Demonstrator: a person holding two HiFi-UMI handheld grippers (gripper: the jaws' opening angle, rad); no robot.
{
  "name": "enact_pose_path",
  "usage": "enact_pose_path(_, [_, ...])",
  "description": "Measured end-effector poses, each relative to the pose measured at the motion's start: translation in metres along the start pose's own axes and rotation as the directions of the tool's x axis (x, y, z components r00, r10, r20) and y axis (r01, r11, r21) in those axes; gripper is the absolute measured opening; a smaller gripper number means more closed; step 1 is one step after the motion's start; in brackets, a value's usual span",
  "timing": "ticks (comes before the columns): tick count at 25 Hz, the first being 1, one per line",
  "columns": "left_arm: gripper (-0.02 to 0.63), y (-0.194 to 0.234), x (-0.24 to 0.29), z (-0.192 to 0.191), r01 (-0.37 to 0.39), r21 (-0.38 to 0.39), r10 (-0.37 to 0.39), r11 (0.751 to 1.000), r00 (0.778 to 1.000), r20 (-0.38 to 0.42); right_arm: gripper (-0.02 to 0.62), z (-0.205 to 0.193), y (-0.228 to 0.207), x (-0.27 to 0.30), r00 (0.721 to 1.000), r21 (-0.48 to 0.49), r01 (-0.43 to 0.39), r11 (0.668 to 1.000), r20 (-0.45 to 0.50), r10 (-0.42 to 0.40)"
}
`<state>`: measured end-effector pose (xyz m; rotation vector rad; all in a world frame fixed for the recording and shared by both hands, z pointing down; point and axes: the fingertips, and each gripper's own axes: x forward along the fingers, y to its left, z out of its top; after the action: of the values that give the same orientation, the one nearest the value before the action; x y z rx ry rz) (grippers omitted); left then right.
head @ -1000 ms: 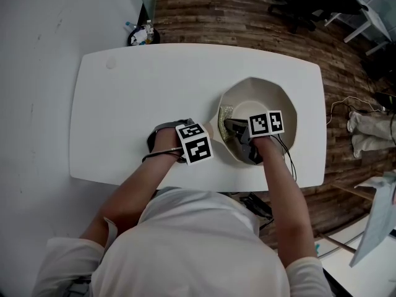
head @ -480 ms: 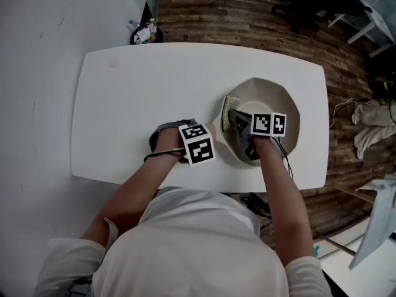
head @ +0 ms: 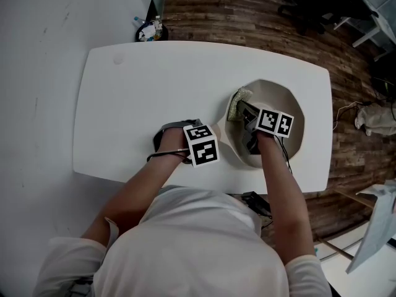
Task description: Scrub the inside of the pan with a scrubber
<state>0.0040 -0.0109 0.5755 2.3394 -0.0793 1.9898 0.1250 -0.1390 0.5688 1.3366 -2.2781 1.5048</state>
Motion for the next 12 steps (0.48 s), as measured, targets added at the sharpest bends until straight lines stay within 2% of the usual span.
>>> enact_pose_path(12, [0.078, 0.000, 0.000, -0.001, 0.010, 0.005, -0.010, 1.000, 1.000, 0.008, 0.028, 0.034, -0.023, -0.005, 0.990, -0.041, 0.104, 0.994, 0.104, -0.099])
